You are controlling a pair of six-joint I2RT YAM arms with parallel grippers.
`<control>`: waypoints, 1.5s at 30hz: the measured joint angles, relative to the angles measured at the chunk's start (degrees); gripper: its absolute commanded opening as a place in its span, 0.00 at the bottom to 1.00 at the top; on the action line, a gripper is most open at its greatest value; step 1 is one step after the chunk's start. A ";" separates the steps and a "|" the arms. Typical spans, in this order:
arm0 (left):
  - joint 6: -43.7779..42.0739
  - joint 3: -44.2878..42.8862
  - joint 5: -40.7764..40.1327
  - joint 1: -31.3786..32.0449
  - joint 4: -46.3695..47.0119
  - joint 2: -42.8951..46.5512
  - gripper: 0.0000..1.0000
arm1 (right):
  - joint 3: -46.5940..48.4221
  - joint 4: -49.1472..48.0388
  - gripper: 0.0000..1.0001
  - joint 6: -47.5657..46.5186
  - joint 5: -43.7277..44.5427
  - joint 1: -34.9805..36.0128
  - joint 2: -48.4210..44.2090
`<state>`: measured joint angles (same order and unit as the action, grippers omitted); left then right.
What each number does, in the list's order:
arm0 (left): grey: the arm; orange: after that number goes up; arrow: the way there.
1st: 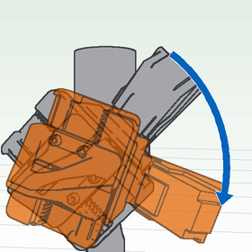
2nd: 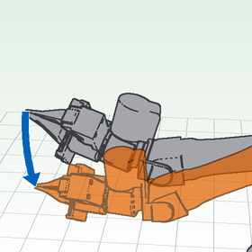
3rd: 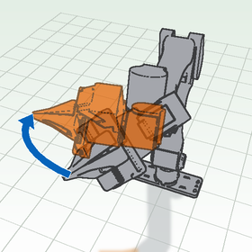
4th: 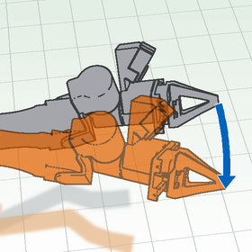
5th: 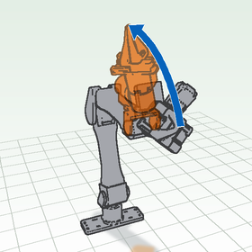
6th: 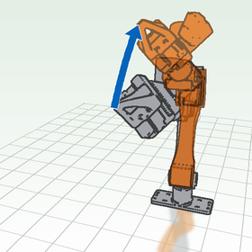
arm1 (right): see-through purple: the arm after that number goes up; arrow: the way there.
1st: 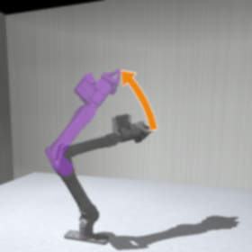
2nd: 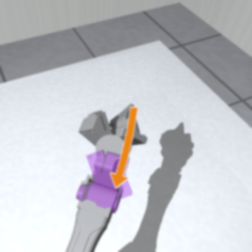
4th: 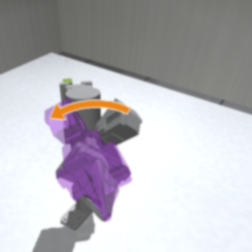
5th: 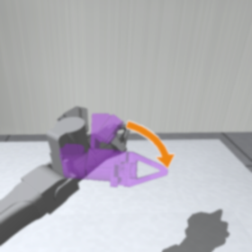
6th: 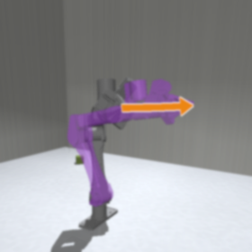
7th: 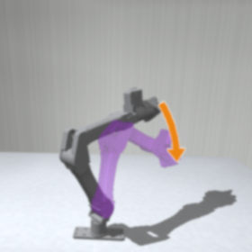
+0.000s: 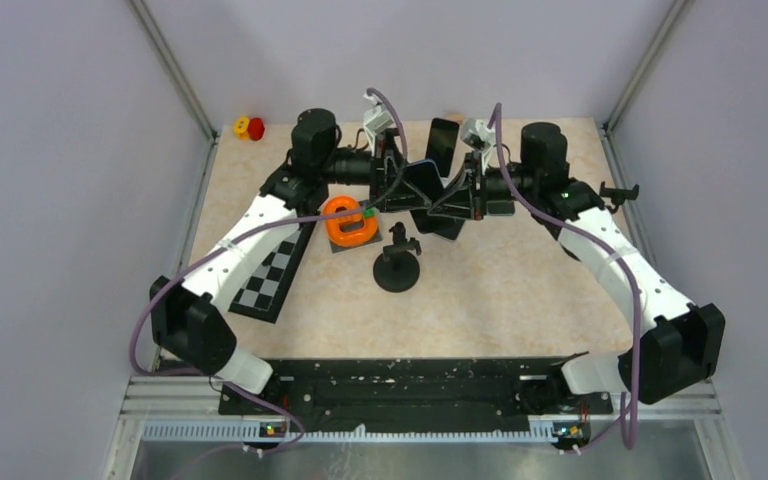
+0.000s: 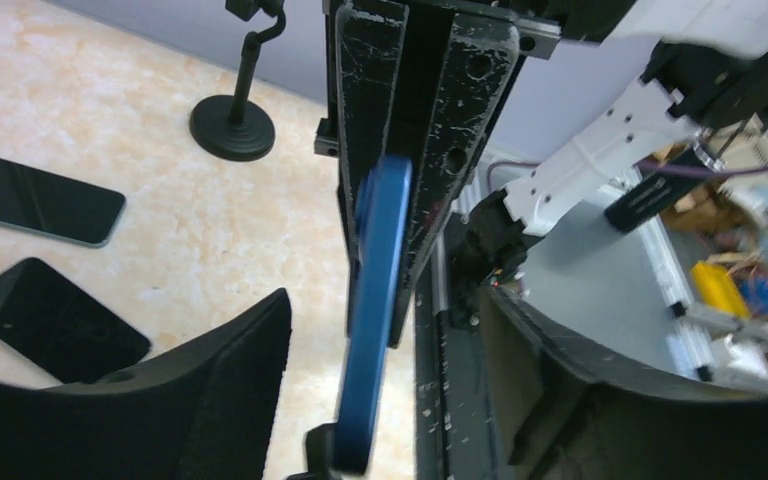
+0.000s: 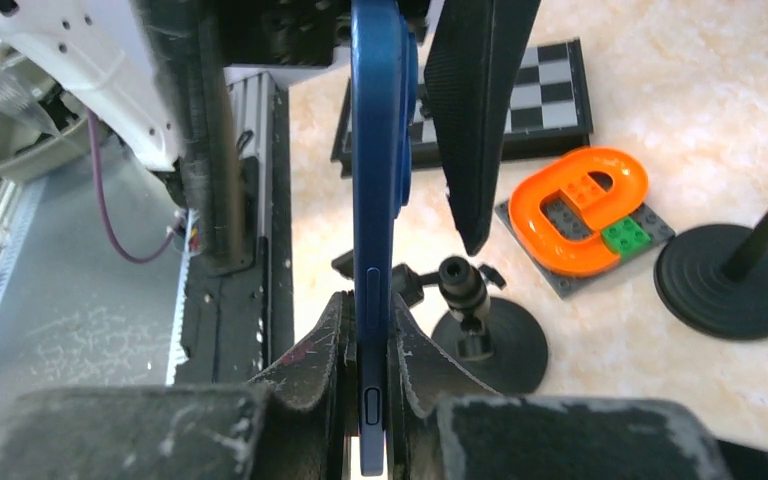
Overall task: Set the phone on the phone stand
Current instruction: Pick up the phone at the center of the board.
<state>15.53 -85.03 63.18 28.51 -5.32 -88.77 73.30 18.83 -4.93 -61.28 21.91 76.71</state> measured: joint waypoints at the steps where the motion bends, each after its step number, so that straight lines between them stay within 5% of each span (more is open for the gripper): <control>1: 1.66 1.88 -0.48 -0.07 2.45 1.20 0.84 | -0.79 -2.49 0.00 1.92 -0.33 0.11 -0.17; 8: 13.77 11.19 -2.82 -0.61 17.92 6.82 0.87 | -7.56 -24.20 0.00 19.02 -3.19 0.11 -0.92; 16: 23.56 14.99 -5.31 -0.61 29.92 7.30 0.59 | -11.67 -39.67 0.00 32.04 -4.90 0.11 -0.92; 22: 27.19 15.08 -5.66 -0.61 34.84 7.21 0.38 | -13.03 -43.71 0.00 35.28 -4.94 0.11 -0.92; 33: 28.11 15.08 -5.77 -0.33 36.63 5.73 0.31 | -13.81 -45.88 0.00 37.11 -5.01 0.13 -0.92; 37: 28.30 15.08 -5.60 -0.09 36.81 4.94 0.14 | -14.49 -46.49 0.00 37.20 -4.94 0.13 -0.92; 40: 27.39 15.08 -5.64 -0.02 36.76 4.57 0.00 | -14.84 -46.07 0.26 37.79 -4.50 0.11 -0.90; 42: 26.40 15.08 -5.60 -0.02 36.44 4.52 0.00 | -14.84 -45.40 0.51 37.18 -4.42 0.11 -0.90; 45: 24.92 15.08 -5.35 -0.33 34.12 4.61 0.00 | -14.80 -42.84 0.72 33.68 -3.34 0.22 -0.96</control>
<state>40.45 -69.95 57.82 28.18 28.80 -84.16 58.50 -24.01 28.75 -64.62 22.13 75.75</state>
